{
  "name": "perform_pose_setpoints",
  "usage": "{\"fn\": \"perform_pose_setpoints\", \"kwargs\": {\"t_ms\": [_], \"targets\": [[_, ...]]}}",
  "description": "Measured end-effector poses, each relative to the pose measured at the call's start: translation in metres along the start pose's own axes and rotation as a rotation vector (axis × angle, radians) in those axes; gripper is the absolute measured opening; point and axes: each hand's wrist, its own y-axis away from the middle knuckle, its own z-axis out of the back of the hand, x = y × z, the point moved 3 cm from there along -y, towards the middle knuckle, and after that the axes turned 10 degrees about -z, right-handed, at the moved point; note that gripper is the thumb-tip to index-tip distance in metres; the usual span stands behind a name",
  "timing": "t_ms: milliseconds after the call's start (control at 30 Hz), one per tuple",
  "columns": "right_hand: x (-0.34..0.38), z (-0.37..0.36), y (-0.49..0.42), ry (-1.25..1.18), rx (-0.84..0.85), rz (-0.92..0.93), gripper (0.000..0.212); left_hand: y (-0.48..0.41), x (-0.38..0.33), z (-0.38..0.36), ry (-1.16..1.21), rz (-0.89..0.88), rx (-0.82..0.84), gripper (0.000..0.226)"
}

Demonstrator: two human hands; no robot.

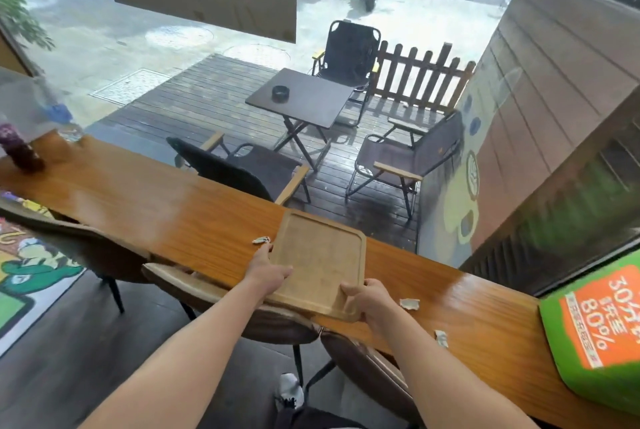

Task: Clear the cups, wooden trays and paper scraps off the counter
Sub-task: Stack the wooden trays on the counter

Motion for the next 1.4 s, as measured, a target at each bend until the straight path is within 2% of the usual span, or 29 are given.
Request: {"fn": "perform_pose_setpoints", "kwargs": {"t_ms": [133, 300, 467, 633, 833, 933, 1033, 1133, 1233, 1400], "targets": [[0.027, -0.006, -0.016, 0.037, -0.014, -0.023, 0.032, -0.031, -0.008, 0.007, -0.04, 0.053, 0.007, 0.065], [0.05, -0.016, -0.04, 0.021, 0.021, -0.077, 0.049, -0.068, -0.014, 0.015, -0.128, 0.11, 0.025, 0.054], [0.041, -0.024, -0.064, -0.033, 0.066, -0.189, 0.062, -0.09, -0.002, 0.013, -0.228, 0.166, 0.074, 0.072], [0.028, -0.033, -0.076, -0.124, 0.047, -0.287, 0.056, -0.106, 0.011, 0.007, -0.308, 0.212, 0.151, 0.078], [0.023, -0.039, -0.082, -0.125, -0.069, -0.349, 0.032, -0.138, 0.023, 0.002, -0.416, 0.207, 0.315, 0.065], [0.027, -0.045, -0.08, -0.143, -0.135, -0.357, 0.026, -0.153, 0.029, 0.003, -0.459, 0.181, 0.405, 0.061], [0.031, -0.057, -0.078, -0.172, -0.18, -0.39, 0.021, -0.17, 0.031, 0.007, -0.493, 0.152, 0.492, 0.047], [0.037, -0.068, -0.082, -0.229, -0.233, -0.398, 0.02, -0.187, 0.032, 0.006, -0.527, 0.119, 0.5, 0.034], [0.045, -0.076, -0.093, -0.192, -0.299, -0.375, 0.032, -0.194, 0.038, 0.004, -0.576, 0.112, 0.495, 0.027], [0.045, -0.078, -0.102, -0.185, -0.359, -0.372, 0.034, -0.19, 0.047, -0.001, -0.635, 0.131, 0.418, 0.017]]}}
